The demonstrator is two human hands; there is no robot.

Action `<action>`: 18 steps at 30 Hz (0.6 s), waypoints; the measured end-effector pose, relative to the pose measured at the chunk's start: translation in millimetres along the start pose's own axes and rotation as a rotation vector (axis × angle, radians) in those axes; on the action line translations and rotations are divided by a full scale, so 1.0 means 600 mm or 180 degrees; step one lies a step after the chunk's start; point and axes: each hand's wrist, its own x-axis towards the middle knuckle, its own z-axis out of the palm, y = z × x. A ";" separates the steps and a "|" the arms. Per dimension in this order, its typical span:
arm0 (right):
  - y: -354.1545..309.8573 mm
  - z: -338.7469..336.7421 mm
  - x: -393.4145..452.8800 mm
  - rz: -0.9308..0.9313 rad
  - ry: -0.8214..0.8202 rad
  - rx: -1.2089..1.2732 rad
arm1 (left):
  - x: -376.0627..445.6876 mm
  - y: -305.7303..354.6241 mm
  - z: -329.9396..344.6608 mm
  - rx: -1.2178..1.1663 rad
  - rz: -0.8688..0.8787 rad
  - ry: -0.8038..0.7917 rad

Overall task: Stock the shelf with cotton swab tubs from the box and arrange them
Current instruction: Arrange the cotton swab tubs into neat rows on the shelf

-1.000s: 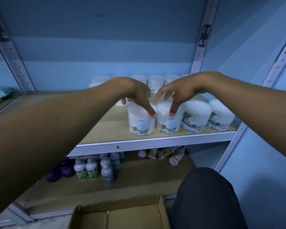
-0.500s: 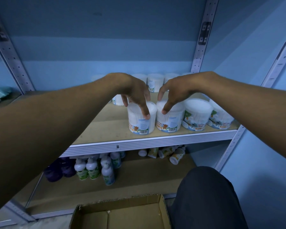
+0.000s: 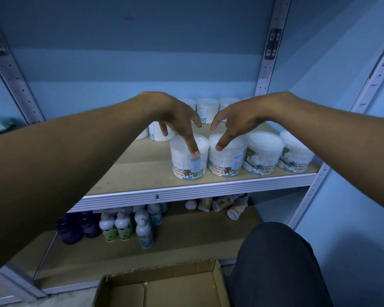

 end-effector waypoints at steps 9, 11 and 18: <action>-0.009 0.005 0.002 -0.0026 -0.0044 0.0019 | 0.007 0.003 0.006 0.0153 0.0152 0.0004; -0.009 0.005 0.002 -0.0069 -0.0049 0.0025 | 0.010 0.002 0.007 0.0114 0.0116 0.0011; -0.003 0.003 0.000 -0.0230 -0.0054 0.0049 | 0.017 0.004 0.014 0.0087 -0.0156 0.0107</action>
